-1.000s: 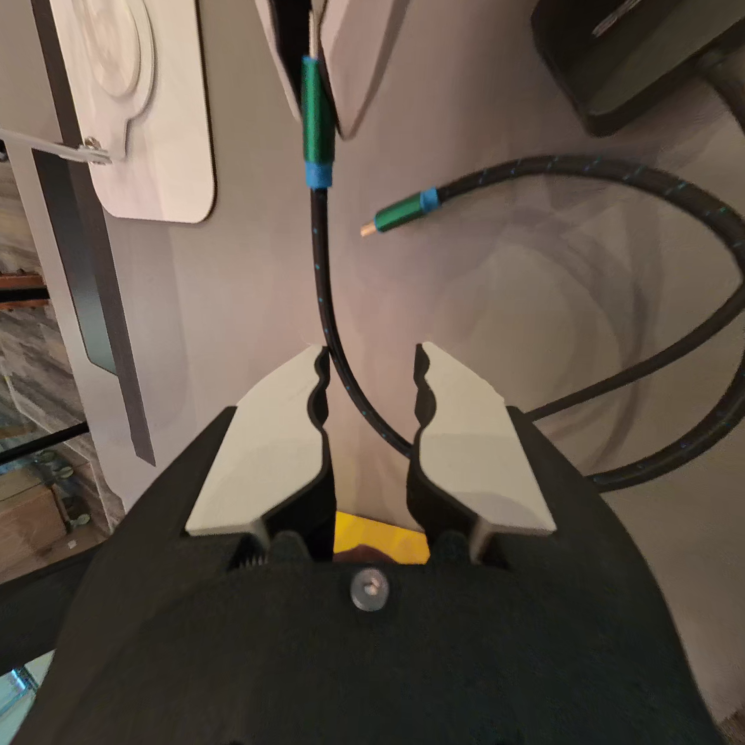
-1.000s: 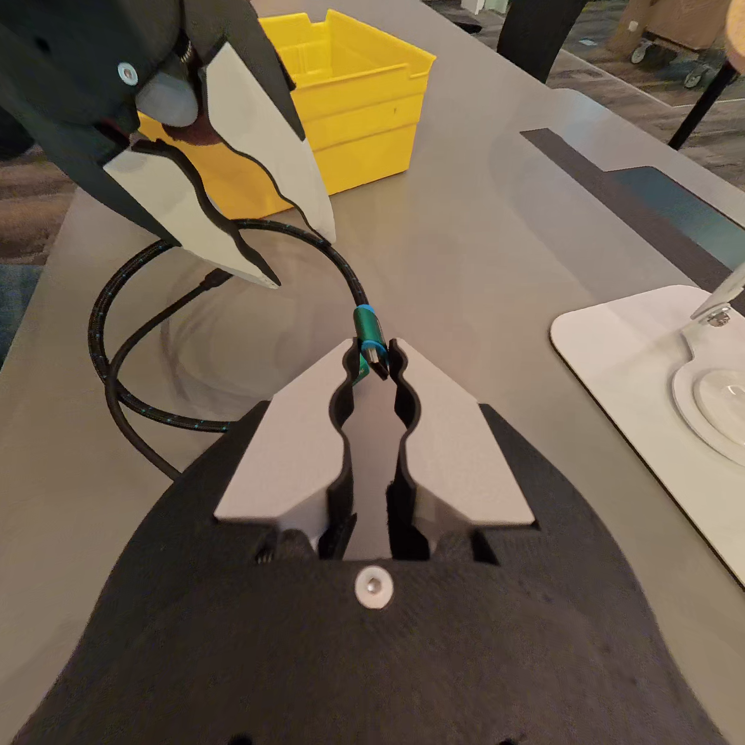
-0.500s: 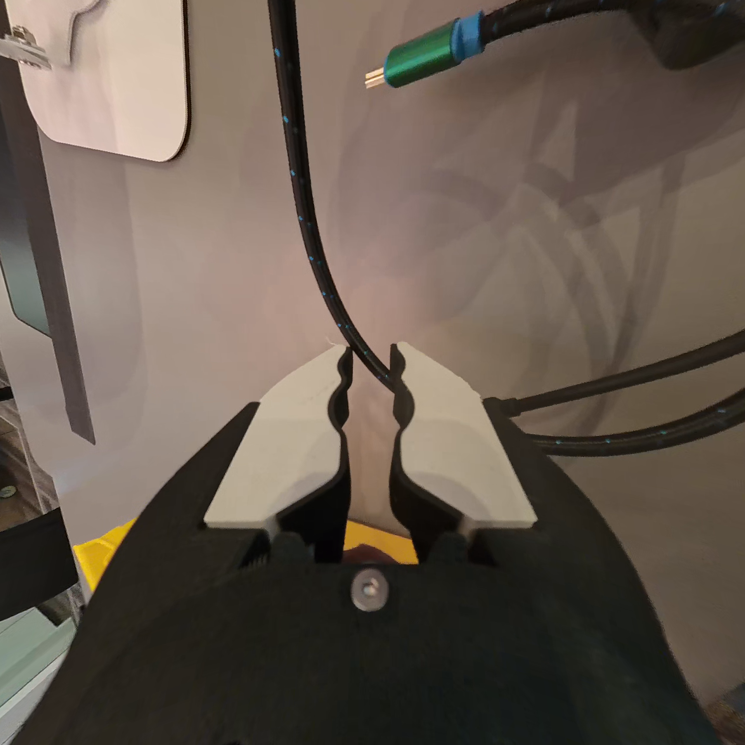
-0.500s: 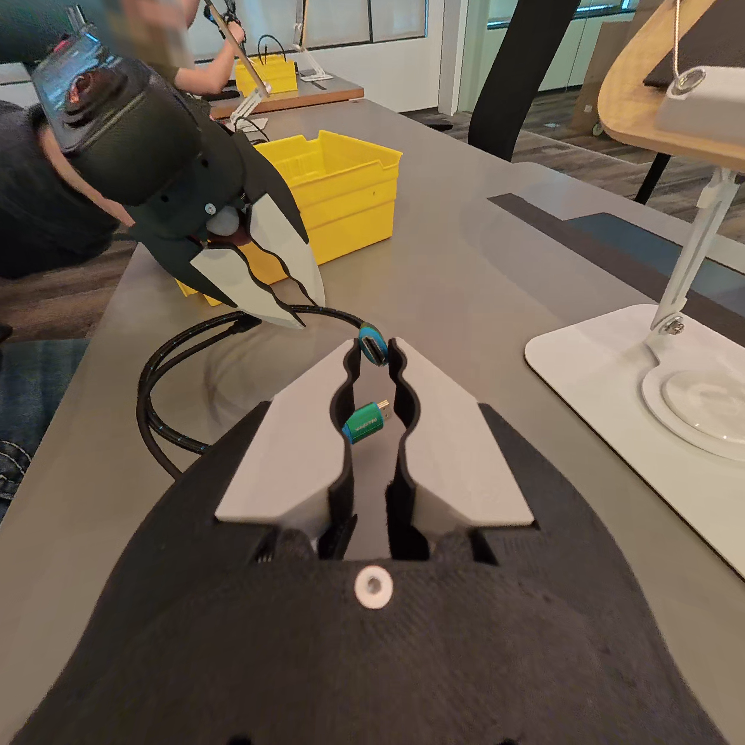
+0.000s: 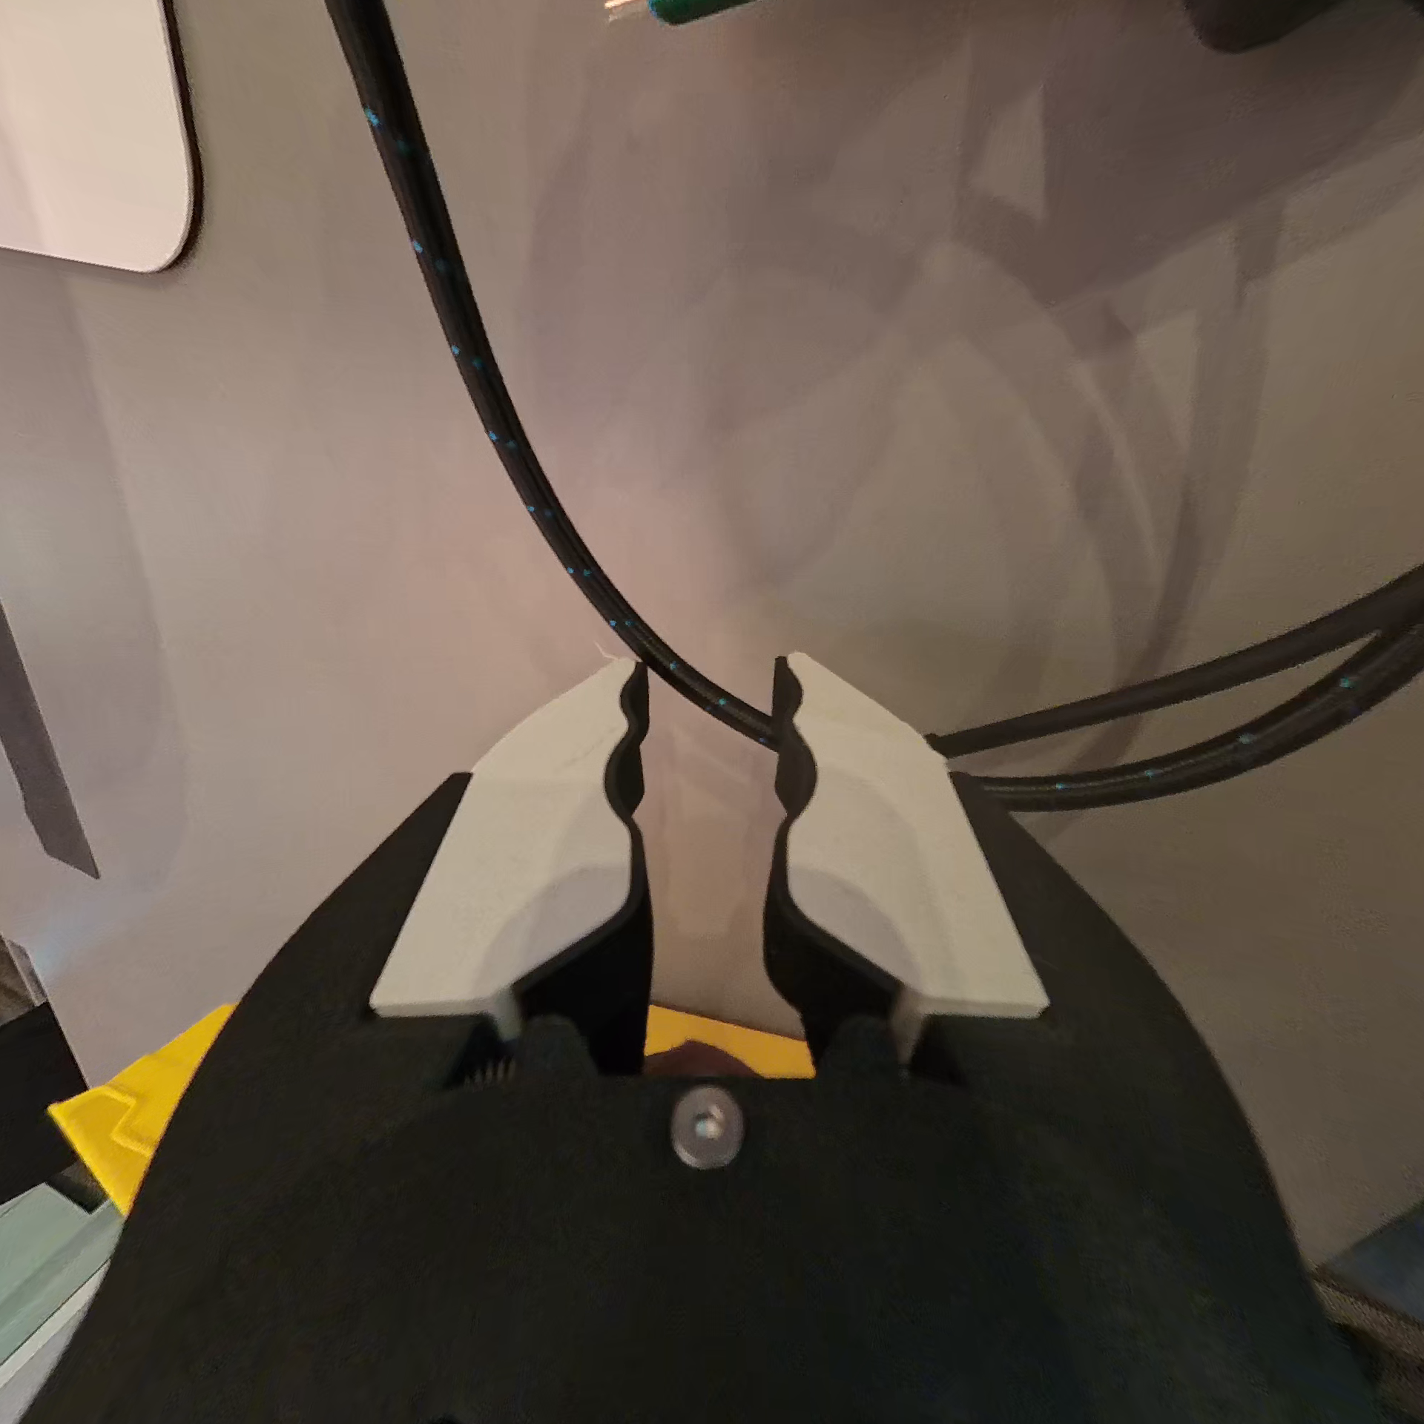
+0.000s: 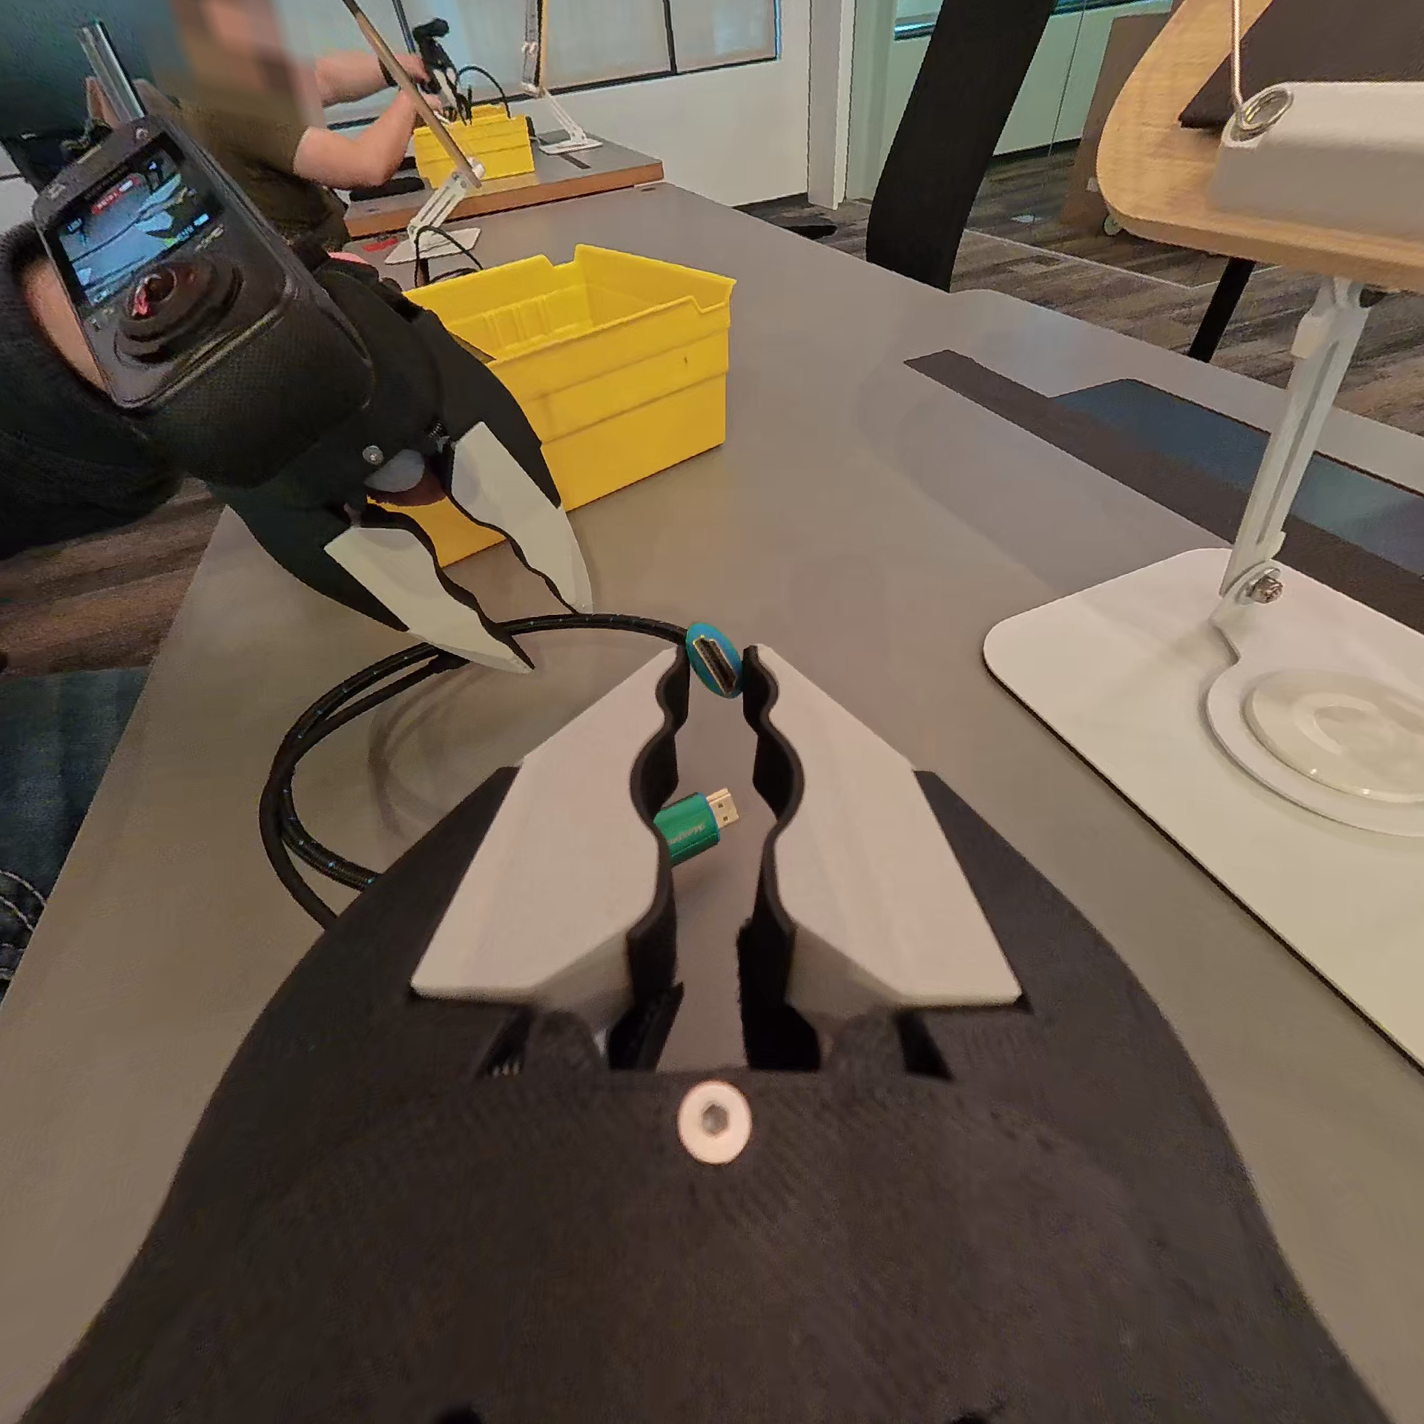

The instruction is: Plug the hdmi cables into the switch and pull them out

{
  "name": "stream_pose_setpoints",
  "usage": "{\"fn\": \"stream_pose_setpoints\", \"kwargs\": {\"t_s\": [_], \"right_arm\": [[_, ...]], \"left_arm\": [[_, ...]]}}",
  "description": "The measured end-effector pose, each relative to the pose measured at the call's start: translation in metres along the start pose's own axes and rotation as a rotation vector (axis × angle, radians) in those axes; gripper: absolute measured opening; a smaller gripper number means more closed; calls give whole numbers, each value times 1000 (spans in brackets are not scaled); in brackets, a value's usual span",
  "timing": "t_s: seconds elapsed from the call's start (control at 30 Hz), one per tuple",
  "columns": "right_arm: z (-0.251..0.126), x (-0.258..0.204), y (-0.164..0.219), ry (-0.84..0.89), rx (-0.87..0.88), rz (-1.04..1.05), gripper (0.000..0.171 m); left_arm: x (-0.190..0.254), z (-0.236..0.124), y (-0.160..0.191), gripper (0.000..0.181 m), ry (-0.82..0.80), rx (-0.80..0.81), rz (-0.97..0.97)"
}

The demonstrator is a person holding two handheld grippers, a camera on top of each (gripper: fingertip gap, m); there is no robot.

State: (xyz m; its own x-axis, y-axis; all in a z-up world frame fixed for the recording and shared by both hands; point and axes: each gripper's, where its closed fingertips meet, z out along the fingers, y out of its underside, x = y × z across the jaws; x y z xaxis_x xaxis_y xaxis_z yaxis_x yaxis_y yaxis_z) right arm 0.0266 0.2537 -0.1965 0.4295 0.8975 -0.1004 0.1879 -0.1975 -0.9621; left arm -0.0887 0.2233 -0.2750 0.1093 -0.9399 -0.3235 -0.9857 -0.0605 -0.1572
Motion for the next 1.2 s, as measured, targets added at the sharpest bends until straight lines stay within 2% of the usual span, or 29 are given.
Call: {"fn": "stream_pose_setpoints", "kwargs": {"t_s": [0.3,0.6,1.2], "right_arm": [[-3,2,-3,9,19,-2,11],[-4,13,6,41,-1,46,11],[-5,27,14,129,-35,42,11]], "left_arm": [[-15,-8,3,26,-41,19,-53],[-18,-15,-2,33,-44,65,-73],[16,-12,-13,31,47,61,44]]}}
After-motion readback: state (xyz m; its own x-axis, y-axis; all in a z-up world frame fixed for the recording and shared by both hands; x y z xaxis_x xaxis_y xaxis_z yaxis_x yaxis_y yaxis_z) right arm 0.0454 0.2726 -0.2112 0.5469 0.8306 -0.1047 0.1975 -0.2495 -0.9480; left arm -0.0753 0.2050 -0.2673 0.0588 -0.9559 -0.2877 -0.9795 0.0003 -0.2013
